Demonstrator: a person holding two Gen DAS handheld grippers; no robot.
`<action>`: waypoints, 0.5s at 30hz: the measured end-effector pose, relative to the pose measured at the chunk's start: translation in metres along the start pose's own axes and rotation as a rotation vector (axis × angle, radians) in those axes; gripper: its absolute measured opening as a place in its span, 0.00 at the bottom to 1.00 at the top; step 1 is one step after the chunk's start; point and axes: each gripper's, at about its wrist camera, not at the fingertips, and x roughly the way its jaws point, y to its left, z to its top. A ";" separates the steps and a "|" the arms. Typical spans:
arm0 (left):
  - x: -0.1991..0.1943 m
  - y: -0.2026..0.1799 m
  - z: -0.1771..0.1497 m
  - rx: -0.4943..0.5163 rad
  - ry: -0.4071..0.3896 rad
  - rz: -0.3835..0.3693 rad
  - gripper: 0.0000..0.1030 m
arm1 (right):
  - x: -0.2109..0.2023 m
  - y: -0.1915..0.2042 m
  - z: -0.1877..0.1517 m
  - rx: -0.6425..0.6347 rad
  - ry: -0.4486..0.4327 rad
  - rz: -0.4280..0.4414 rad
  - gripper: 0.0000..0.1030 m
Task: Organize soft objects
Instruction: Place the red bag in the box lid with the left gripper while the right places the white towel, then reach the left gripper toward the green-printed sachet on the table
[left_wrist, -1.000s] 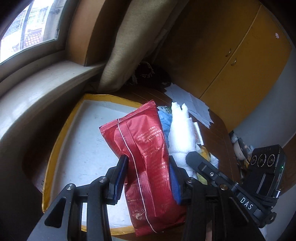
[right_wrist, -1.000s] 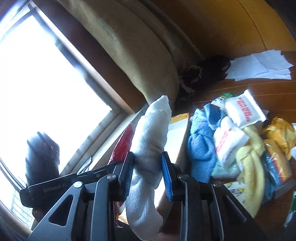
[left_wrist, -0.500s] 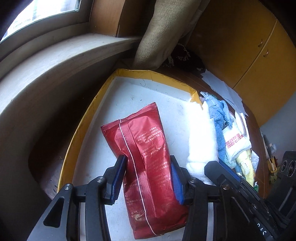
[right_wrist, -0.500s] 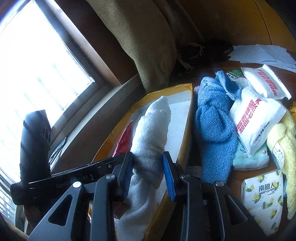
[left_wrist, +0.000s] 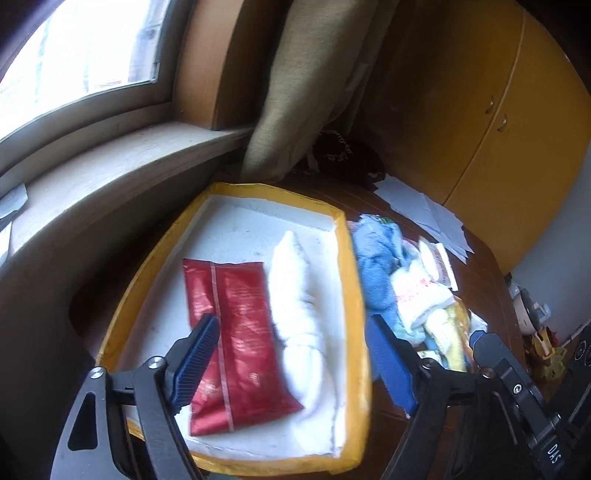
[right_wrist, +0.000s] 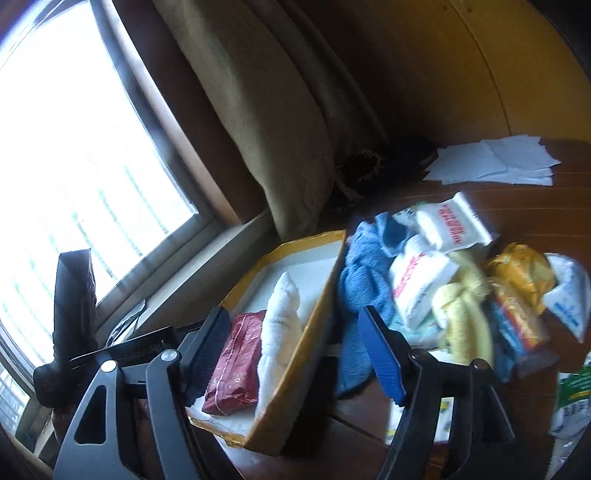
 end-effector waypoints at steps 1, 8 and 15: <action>-0.002 -0.012 -0.005 0.016 0.007 -0.029 0.86 | -0.012 -0.007 -0.002 0.000 -0.016 -0.019 0.74; 0.002 -0.101 -0.039 0.178 0.035 -0.169 0.86 | -0.098 -0.070 -0.012 0.002 -0.115 -0.252 0.74; 0.010 -0.160 -0.055 0.255 0.062 -0.225 0.86 | -0.176 -0.135 0.001 0.005 -0.178 -0.501 0.74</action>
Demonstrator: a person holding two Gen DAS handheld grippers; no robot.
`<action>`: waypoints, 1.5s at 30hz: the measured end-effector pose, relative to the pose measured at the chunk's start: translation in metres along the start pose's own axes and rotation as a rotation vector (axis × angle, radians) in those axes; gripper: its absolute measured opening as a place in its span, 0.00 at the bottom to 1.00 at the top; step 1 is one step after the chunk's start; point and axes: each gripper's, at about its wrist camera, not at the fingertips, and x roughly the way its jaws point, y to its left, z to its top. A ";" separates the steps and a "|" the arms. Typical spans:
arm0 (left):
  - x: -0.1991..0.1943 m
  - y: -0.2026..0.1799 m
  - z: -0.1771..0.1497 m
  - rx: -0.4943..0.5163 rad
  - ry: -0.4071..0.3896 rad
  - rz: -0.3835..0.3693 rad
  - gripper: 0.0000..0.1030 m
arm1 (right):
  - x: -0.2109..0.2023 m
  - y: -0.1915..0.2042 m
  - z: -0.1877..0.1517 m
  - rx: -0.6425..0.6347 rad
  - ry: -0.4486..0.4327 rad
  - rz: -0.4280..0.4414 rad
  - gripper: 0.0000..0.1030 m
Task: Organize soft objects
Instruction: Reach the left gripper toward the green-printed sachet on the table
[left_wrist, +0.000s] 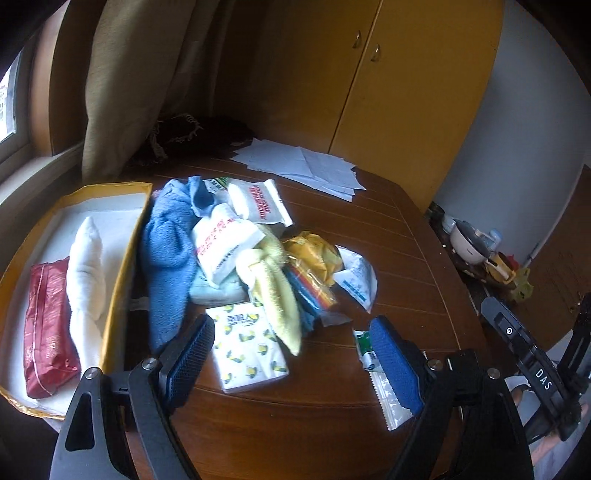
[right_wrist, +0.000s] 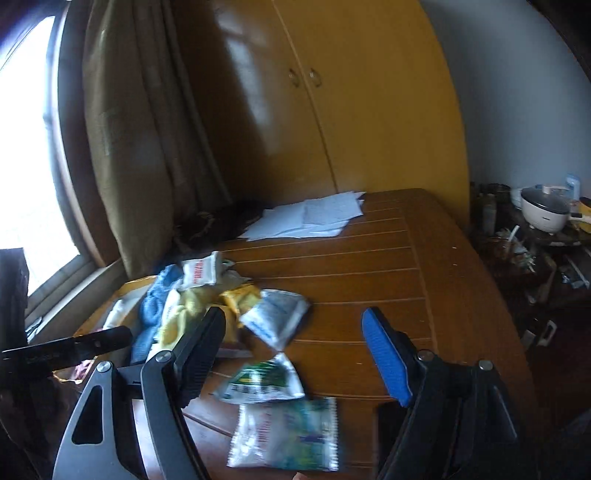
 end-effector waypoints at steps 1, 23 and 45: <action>0.005 -0.004 -0.001 0.003 0.015 0.000 0.86 | -0.002 -0.012 -0.002 0.020 0.004 -0.027 0.74; 0.044 -0.048 -0.015 0.095 0.128 -0.048 0.86 | 0.008 -0.037 -0.005 0.025 0.117 -0.098 0.74; 0.028 -0.009 -0.006 0.025 0.095 -0.053 0.86 | 0.049 0.049 -0.073 -0.035 0.365 -0.053 0.80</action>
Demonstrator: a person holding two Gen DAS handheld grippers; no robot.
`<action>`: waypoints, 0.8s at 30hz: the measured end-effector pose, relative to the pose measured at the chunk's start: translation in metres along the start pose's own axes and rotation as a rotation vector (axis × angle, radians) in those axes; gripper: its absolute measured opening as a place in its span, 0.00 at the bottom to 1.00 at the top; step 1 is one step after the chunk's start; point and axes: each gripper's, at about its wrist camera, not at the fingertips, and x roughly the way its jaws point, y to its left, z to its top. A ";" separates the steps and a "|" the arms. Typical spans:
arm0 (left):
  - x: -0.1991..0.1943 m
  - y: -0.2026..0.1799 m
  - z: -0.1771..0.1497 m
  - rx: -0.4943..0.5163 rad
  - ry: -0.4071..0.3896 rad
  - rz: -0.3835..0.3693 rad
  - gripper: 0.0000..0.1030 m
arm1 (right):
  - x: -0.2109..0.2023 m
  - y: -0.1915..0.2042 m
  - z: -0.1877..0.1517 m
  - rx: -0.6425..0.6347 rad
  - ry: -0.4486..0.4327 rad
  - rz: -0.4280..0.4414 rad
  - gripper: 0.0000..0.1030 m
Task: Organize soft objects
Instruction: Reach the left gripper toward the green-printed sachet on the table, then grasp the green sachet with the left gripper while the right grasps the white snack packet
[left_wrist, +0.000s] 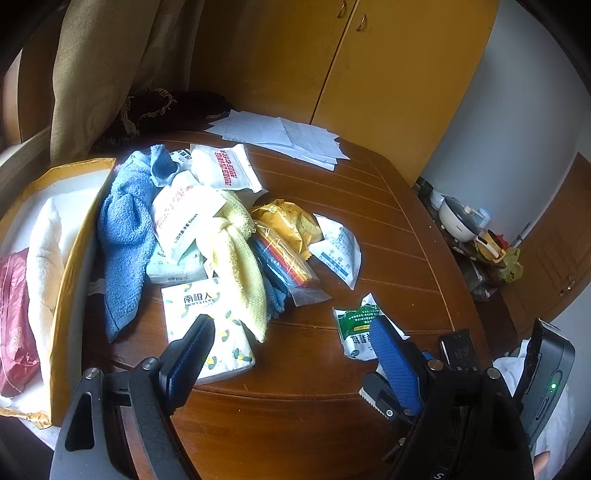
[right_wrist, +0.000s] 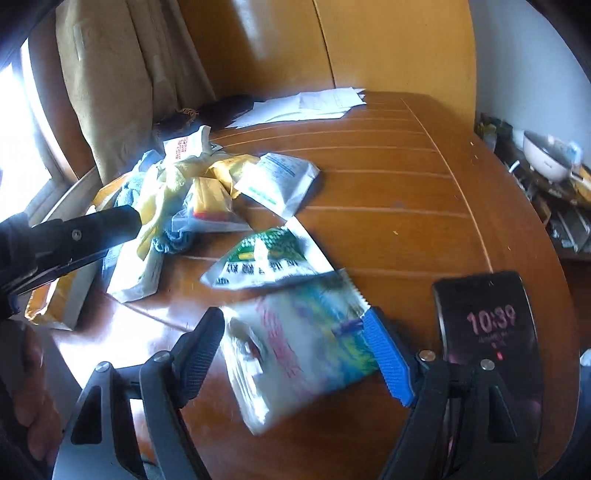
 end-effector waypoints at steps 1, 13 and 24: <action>0.002 0.000 0.001 -0.001 0.003 0.000 0.86 | 0.002 0.002 0.001 0.000 -0.005 -0.004 0.80; 0.035 -0.030 0.017 0.085 0.088 -0.091 0.86 | -0.015 -0.012 -0.006 0.056 0.002 0.070 0.80; 0.099 -0.073 0.020 0.269 0.245 -0.149 0.79 | -0.015 -0.005 -0.012 0.009 -0.047 0.044 0.80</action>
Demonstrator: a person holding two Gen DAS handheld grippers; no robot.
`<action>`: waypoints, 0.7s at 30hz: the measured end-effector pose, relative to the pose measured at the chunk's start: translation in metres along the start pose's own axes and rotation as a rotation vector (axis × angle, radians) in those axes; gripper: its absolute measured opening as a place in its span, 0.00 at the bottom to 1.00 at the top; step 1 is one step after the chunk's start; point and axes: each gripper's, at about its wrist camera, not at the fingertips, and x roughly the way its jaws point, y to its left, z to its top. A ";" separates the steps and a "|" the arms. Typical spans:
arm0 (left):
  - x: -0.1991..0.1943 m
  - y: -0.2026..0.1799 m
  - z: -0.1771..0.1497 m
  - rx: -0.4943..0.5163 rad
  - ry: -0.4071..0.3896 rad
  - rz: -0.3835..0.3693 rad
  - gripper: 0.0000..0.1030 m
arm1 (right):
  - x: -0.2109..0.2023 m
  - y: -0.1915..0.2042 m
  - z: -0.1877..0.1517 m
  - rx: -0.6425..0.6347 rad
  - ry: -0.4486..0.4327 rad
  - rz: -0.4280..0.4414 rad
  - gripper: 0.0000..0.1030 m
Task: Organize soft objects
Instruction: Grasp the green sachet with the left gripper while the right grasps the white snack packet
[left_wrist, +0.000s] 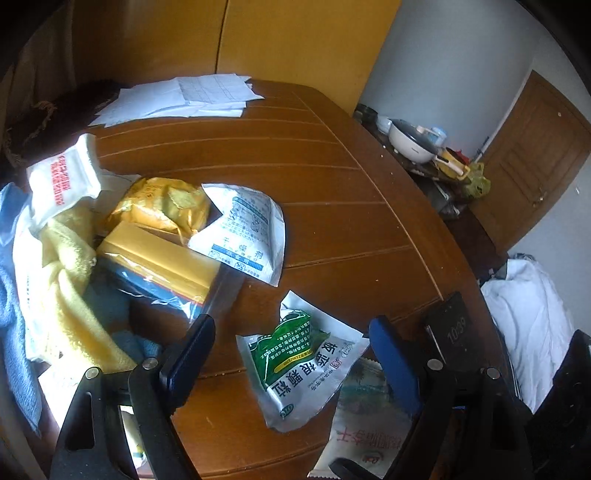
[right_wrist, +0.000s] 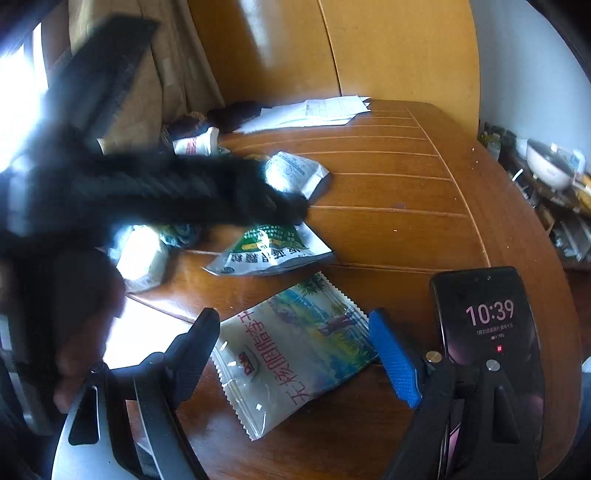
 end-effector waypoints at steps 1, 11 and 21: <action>0.006 0.000 -0.001 0.001 0.019 -0.001 0.72 | -0.003 -0.004 0.000 0.027 -0.004 0.023 0.80; -0.015 0.007 -0.019 -0.018 -0.032 -0.010 0.17 | -0.014 -0.005 -0.010 0.080 0.023 0.005 0.80; -0.072 0.057 -0.041 -0.212 -0.158 -0.070 0.17 | 0.010 0.029 -0.006 -0.033 0.028 -0.134 0.80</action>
